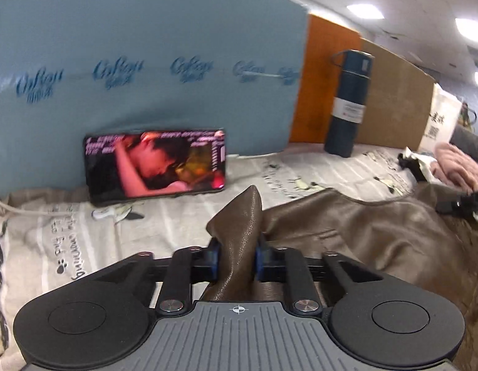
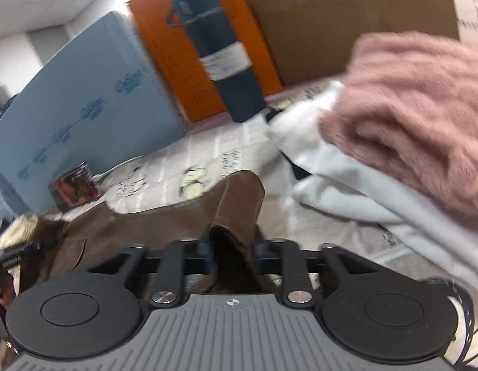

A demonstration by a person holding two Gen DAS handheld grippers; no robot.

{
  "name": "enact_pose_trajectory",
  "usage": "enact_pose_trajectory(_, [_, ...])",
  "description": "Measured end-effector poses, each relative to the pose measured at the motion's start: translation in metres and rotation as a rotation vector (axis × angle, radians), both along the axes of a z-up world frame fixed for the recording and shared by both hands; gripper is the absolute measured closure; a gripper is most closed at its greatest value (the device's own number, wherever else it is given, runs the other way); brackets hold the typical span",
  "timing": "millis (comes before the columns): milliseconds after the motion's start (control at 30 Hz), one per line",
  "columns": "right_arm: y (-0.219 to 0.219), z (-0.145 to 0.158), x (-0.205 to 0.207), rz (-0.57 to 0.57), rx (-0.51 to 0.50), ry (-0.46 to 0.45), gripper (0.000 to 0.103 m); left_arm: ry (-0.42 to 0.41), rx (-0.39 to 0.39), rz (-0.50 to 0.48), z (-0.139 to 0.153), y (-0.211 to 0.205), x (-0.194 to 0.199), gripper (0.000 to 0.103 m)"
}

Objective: Fold clothes

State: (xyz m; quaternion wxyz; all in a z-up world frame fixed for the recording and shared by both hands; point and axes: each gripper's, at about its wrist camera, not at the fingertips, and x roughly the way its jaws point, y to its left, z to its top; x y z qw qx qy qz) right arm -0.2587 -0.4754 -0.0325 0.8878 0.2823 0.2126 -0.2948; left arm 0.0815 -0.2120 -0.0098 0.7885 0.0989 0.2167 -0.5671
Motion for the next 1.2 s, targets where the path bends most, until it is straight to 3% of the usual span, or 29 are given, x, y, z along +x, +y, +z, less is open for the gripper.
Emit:
enact_pose_trajectory(67, [0.004,0.011,0.005,0.016,-0.072,-0.003,0.093,-0.051,-0.007,-0.009,0.004,0.001,-0.01,0.089])
enact_pose_trajectory(200, [-0.006,0.026,0.026,0.031,-0.174,0.041,0.093,-0.052,-0.016,0.002,0.016,-0.01,0.0,0.089])
enact_pose_trajectory(300, [-0.018,0.019,0.041,0.048,-0.189,0.119,0.093,-0.027,0.041,-0.003,0.009,-0.025,0.009,0.087])
enact_pose_trajectory(333, [-0.021,0.013,0.045,0.057,-0.176,0.147,0.092,-0.011,0.073,-0.003,0.005,-0.029,0.012,0.082])
enact_pose_trajectory(400, [-0.025,0.005,0.044,0.05,-0.148,0.191,0.079,0.011,0.11,0.014,0.0,-0.031,0.017,0.07])
enact_pose_trajectory(433, [-0.024,0.005,0.041,0.043,-0.138,0.201,0.066,0.015,0.114,0.036,0.001,-0.029,0.02,0.055])
enact_pose_trajectory(467, [-0.023,0.006,0.036,0.04,-0.132,0.205,0.062,0.02,0.1,0.056,0.003,-0.024,0.022,0.046])
enact_pose_trajectory(500, [-0.019,0.009,0.031,0.039,-0.133,0.199,0.061,0.032,0.079,0.074,0.006,-0.017,0.025,0.043])
enact_pose_trajectory(567, [-0.009,0.02,0.021,0.032,-0.145,0.177,0.046,0.086,0.047,0.1,0.014,-0.001,0.03,0.034])
enact_pose_trajectory(633, [0.006,0.033,0.012,0.037,-0.181,0.154,0.038,0.151,0.01,0.095,0.023,0.02,0.03,0.027])
enact_pose_trajectory(833, [0.066,0.061,-0.002,0.2,-0.283,0.091,0.025,0.24,-0.074,-0.032,0.033,0.081,0.0,0.024])
enact_pose_trajectory(933, [0.089,0.057,0.007,0.307,-0.313,0.159,0.024,0.257,-0.079,-0.093,0.031,0.102,-0.017,0.022])
enact_pose_trajectory(1067, [0.11,0.043,0.012,0.433,-0.278,0.245,0.024,0.279,-0.085,-0.175,0.027,0.129,-0.04,0.021])
enact_pose_trajectory(1200, [0.132,0.031,0.005,0.498,-0.253,0.29,0.024,0.267,-0.074,-0.22,0.018,0.151,-0.058,0.02])
